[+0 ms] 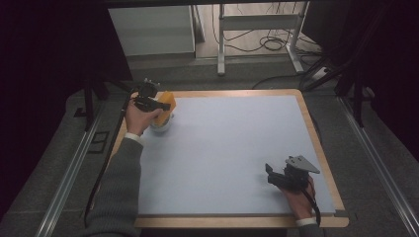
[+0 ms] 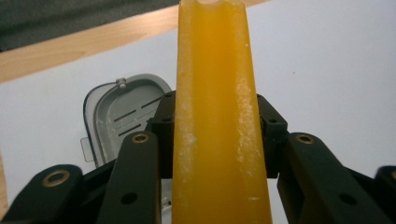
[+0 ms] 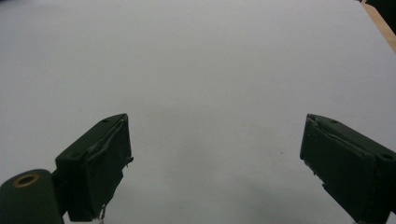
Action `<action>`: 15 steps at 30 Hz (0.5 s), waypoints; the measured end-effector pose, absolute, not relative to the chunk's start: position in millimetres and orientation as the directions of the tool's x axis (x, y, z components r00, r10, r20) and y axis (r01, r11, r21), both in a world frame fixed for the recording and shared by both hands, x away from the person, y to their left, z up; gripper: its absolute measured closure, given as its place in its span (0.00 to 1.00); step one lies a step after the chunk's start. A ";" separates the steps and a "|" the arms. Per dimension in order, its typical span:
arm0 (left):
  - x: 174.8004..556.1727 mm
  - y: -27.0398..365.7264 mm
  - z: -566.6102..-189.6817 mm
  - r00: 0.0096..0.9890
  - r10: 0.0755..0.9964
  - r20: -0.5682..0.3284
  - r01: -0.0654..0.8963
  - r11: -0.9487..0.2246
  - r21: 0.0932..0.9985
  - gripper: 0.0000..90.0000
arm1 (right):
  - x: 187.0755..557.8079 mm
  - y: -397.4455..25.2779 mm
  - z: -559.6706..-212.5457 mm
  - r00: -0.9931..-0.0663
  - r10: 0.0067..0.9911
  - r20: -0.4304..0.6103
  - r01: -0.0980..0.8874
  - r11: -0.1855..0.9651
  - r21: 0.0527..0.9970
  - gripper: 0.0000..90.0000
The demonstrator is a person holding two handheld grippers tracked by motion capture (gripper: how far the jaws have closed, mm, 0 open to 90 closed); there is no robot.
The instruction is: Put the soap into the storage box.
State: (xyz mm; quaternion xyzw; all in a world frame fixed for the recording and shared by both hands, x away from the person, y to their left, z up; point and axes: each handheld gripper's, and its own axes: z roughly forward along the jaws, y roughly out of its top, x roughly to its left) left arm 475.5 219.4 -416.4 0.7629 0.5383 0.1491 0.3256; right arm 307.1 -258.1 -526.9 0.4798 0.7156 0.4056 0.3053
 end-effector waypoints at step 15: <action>498.3 238.6 -436.5 0.290 0.943 -0.161 0.751 -0.121 0.649 0.68 | 307.2 -258.5 -526.9 -0.354 0.934 -0.043 0.441 0.207 0.873 0.10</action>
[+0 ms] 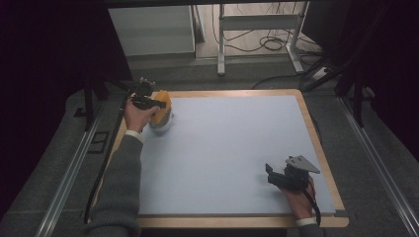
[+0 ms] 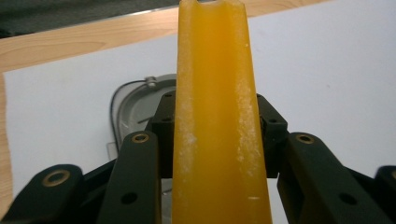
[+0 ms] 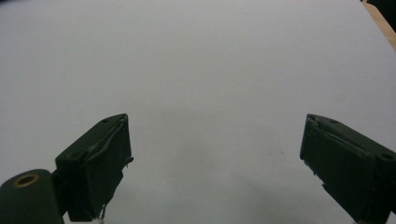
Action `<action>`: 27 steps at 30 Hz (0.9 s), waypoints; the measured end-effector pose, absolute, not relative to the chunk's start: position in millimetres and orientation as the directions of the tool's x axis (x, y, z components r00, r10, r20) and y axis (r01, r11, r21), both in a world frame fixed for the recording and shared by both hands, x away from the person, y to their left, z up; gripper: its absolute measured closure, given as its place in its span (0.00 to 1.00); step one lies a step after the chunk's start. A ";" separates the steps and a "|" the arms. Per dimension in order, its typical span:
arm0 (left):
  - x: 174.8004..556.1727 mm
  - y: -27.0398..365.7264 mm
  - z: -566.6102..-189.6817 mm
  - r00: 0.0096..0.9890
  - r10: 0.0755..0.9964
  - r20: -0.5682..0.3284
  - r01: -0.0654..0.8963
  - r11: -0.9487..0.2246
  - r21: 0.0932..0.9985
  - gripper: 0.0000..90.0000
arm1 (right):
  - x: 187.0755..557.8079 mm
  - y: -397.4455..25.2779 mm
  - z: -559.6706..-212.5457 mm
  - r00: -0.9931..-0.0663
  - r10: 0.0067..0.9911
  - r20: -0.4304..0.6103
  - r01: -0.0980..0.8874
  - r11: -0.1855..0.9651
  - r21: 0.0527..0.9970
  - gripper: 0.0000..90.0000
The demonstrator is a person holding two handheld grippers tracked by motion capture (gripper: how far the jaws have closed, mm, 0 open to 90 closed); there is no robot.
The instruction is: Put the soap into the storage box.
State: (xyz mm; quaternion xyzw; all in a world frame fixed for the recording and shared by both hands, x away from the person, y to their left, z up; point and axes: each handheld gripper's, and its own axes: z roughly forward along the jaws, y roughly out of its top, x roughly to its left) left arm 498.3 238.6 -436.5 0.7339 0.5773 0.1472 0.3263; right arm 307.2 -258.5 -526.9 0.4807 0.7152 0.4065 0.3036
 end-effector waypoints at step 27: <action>506.9 245.2 -453.2 0.220 0.959 -0.180 0.754 -0.050 0.655 0.36 | 306.8 -257.8 -526.9 -0.357 0.933 -0.049 0.436 0.213 0.875 0.10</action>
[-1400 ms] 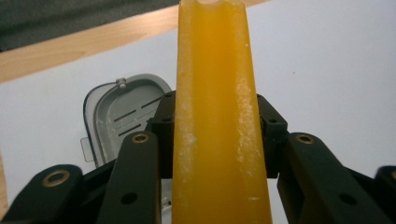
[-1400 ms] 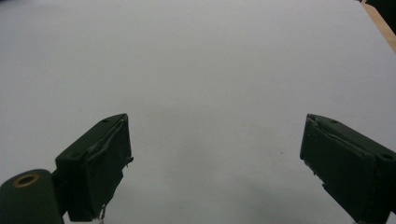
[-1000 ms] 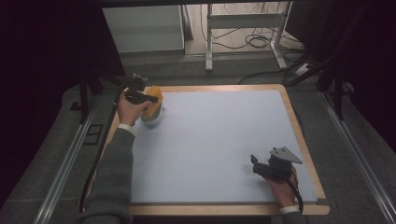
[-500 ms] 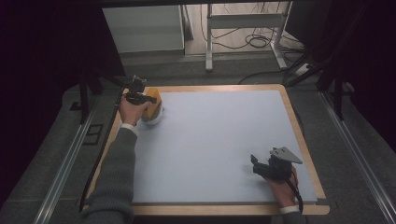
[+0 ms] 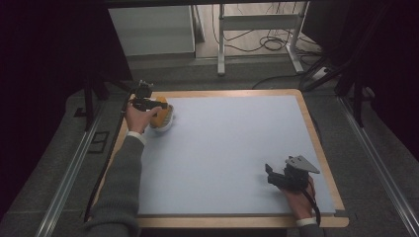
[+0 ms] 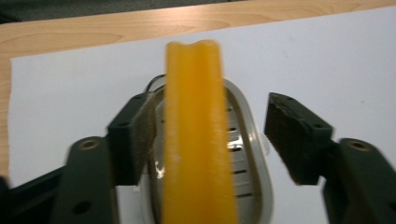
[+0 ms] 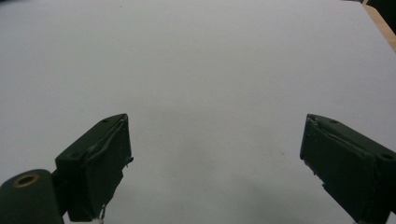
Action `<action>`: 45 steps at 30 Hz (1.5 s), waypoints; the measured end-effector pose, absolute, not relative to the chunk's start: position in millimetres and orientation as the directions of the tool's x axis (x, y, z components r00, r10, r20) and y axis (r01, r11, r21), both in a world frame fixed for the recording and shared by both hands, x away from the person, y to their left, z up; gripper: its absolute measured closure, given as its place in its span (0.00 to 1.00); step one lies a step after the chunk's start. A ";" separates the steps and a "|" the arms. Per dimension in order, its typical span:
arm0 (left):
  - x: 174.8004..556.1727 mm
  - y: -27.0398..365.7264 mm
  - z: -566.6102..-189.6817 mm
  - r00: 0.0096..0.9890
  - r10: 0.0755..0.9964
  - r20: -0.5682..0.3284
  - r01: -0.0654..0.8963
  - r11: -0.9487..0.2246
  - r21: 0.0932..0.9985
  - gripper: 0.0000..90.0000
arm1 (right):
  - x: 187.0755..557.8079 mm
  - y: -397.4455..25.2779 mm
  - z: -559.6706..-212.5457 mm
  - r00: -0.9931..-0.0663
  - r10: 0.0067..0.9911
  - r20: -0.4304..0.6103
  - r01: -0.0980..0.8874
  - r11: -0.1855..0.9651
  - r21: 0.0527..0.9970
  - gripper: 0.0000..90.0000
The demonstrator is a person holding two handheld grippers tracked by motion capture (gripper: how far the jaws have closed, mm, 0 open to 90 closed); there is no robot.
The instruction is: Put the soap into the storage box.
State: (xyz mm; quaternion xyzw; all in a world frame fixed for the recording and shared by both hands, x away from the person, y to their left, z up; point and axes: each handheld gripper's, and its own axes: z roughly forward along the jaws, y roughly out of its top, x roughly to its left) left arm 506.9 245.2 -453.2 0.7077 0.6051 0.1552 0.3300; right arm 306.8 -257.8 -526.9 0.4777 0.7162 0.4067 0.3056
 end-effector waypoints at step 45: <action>323.6 239.2 -511.7 0.471 0.864 -0.174 0.663 -0.217 0.717 0.26 | 305.6 -257.8 -526.9 -0.370 0.927 -0.055 0.421 0.221 0.880 0.10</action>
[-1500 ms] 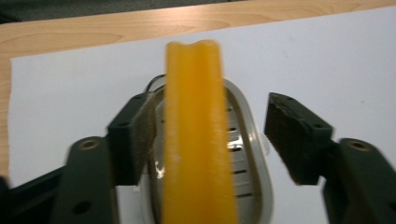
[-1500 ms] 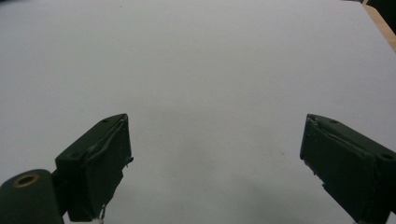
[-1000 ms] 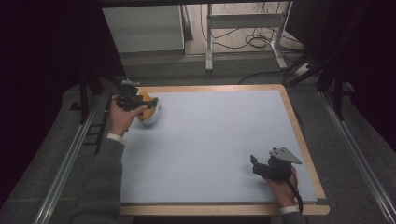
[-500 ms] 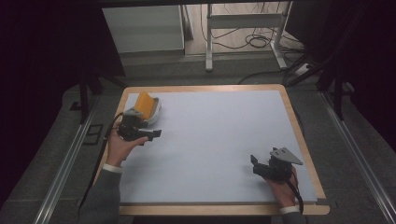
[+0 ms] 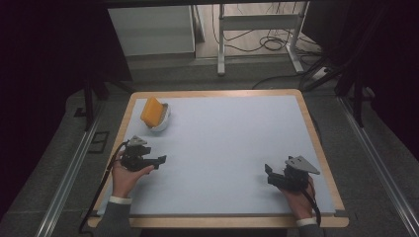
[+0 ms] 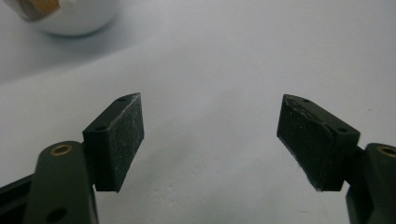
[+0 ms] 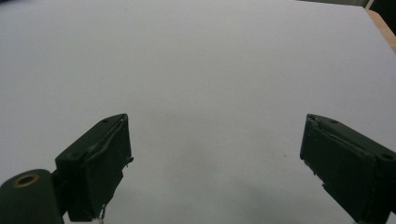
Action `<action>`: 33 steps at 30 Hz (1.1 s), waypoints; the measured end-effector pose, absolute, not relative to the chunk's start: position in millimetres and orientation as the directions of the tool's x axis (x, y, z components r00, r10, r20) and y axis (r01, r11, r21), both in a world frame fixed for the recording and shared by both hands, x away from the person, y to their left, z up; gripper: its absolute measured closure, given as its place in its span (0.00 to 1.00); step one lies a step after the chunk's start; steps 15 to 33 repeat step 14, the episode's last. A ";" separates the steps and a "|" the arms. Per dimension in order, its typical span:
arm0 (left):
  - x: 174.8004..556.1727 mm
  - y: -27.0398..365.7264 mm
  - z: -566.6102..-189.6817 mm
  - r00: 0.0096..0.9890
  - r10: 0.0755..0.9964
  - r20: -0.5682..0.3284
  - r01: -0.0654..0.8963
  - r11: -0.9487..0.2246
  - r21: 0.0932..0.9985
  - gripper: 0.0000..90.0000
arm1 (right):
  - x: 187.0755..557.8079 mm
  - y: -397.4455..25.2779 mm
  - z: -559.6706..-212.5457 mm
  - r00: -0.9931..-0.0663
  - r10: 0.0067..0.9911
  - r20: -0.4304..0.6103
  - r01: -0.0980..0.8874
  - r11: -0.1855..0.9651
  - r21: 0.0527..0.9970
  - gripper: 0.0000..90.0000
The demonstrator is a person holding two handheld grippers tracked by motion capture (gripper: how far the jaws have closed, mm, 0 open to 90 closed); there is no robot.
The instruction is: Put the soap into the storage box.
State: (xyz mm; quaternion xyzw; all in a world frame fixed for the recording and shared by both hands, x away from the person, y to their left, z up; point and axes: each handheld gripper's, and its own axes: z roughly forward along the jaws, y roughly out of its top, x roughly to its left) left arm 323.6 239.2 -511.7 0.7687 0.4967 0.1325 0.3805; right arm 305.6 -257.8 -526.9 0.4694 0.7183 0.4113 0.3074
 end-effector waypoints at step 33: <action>318.4 237.1 -523.4 0.515 0.840 -0.172 0.670 -0.269 0.692 0.27 | 304.7 -258.0 -526.7 -0.384 0.921 -0.055 0.409 0.224 0.885 0.10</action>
